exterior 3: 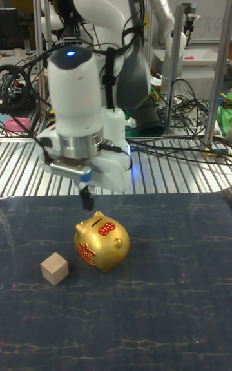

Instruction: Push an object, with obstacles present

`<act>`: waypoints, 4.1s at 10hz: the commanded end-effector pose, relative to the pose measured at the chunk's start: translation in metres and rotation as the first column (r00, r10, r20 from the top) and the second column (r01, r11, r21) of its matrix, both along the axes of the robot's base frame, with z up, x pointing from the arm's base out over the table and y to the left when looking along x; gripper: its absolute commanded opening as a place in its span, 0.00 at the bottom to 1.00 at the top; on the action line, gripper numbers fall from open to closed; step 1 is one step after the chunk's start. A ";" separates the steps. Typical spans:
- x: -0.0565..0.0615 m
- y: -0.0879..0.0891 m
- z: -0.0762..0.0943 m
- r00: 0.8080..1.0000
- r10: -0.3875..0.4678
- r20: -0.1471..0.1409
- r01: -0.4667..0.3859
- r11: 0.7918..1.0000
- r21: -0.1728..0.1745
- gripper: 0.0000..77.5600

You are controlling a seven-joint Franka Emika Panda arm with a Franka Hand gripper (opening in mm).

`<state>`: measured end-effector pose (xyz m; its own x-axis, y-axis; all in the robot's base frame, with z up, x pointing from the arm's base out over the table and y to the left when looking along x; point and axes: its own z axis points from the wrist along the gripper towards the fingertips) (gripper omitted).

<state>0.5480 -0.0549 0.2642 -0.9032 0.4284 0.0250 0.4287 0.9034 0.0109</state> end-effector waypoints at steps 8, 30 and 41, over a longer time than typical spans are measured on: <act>0.034 -0.080 -0.050 0.987 0.158 0.023 -0.158 0.987 -0.021 0.00; 0.021 -0.100 -0.092 1.000 -0.027 -0.004 0.027 0.999 -0.043 0.00; -0.005 -0.117 -0.150 0.999 -0.022 0.040 0.024 0.999 -0.041 0.00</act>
<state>0.5433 -0.1706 0.1177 -0.8938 0.4478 -0.0225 0.4481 0.8939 -0.0117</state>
